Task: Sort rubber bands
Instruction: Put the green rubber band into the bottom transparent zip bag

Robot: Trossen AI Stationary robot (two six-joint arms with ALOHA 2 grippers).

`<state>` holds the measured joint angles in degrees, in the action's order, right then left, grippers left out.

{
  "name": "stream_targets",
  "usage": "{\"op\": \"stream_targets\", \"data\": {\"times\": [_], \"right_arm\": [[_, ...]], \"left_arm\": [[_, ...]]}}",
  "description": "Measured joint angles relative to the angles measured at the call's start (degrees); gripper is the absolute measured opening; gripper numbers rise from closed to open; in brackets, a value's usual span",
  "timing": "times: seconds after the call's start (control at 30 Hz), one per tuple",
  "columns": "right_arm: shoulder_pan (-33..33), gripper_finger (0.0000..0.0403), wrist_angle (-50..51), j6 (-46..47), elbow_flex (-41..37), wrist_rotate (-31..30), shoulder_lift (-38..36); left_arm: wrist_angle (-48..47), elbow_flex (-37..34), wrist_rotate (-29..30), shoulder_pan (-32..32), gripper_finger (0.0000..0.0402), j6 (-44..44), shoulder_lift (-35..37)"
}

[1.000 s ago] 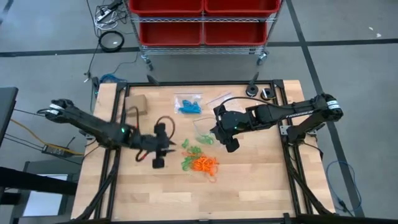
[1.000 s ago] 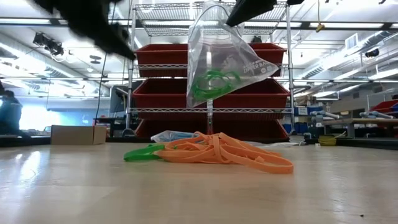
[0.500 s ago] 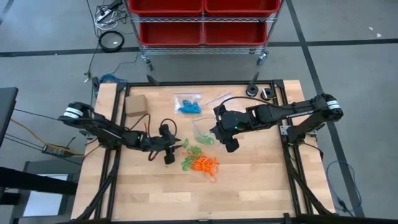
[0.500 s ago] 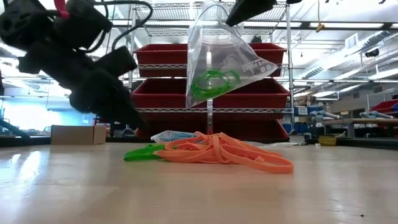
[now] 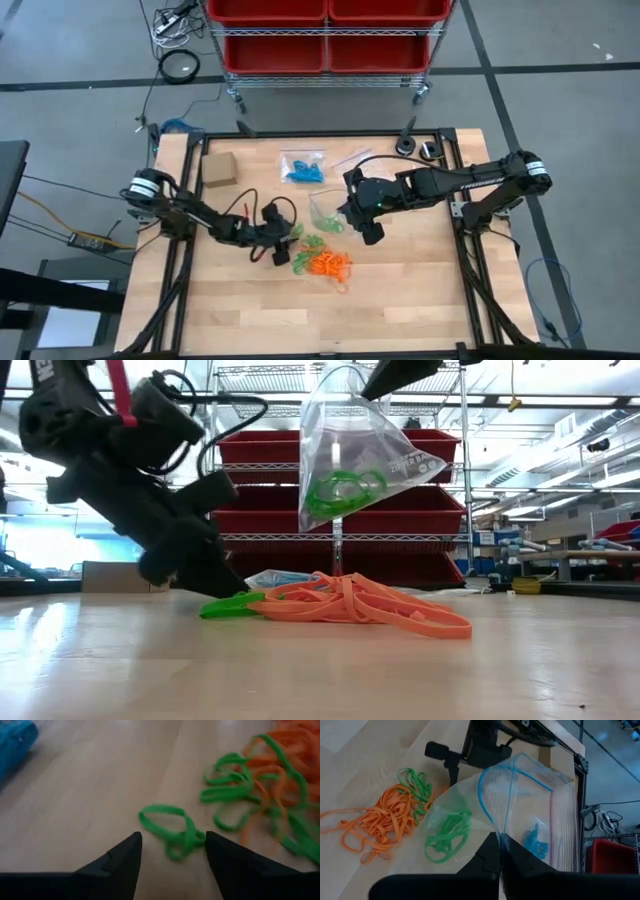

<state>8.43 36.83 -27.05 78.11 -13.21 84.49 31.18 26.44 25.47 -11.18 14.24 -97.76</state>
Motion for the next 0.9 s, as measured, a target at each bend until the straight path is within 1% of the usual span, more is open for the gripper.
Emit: {"op": "stream_targets", "data": {"times": [0.07, 0.1, 0.13, 0.23, 0.27, 0.33, 0.43, 0.63, 0.7, 0.8, 0.9], "right_arm": [[0.0, 0.0000, -0.1, 0.0, 0.0, 0.0, 0.0], [0.0, 0.0000, -0.2, 0.2, 0.0, 0.0, 0.0], [0.0, 0.0000, -0.1, 0.3, 0.0, 0.0, 0.0], [0.0, 0.0000, 0.3, 0.9, 0.0, 0.0, 0.0], [0.0, 0.0000, 0.4, 1.0, 0.0, 0.0, 0.0], [0.0, 0.0000, 0.4, 1.1, 0.0, 0.0, 0.0], [0.0, 0.0000, 0.4, 1.1, 0.0, 0.0, 0.0], [0.0, 0.0000, 0.5, 1.1, 0.0, 0.1, 0.0], [0.0, 0.0000, 0.5, 1.1, 0.0, 0.4, 0.0], [0.0, 0.0000, 0.3, 0.6, 0.0, 1.0, 0.0], [0.0, 0.0000, 0.0, 0.2, 0.0, 1.0, 0.0]], "left_arm": [[0.2, 1.1, -0.2, 0.5, 0.0193, -0.1, -1.6], [0.3, 1.5, -0.5, 0.6, 0.0171, -0.2, -2.1], [0.3, 1.8, -0.9, 0.6, 0.0141, -0.7, -2.4], [-0.3, 2.5, -2.6, 0.6, 0.0034, -3.7, -2.4], [-0.6, 2.5, -2.9, 0.6, 0.0020, -4.2, -1.9], [-1.8, 2.4, -3.0, 0.7, 0.0013, -4.9, -0.8], [-6.1, 2.2, -2.9, 0.5, 0.0007, -5.0, 2.4], [-12.4, 2.2, -2.5, -1.1, 0.0004, -5.8, 13.2], [-13.8, 2.2, -1.1, -2.0, 0.0003, -7.5, 18.0], [-13.8, 4.2, 0.5, -2.9, 0.0003, -12.0, 24.7], [-13.4, 8.4, 1.1, -3.1, 0.0003, -18.2, 30.1]]}}
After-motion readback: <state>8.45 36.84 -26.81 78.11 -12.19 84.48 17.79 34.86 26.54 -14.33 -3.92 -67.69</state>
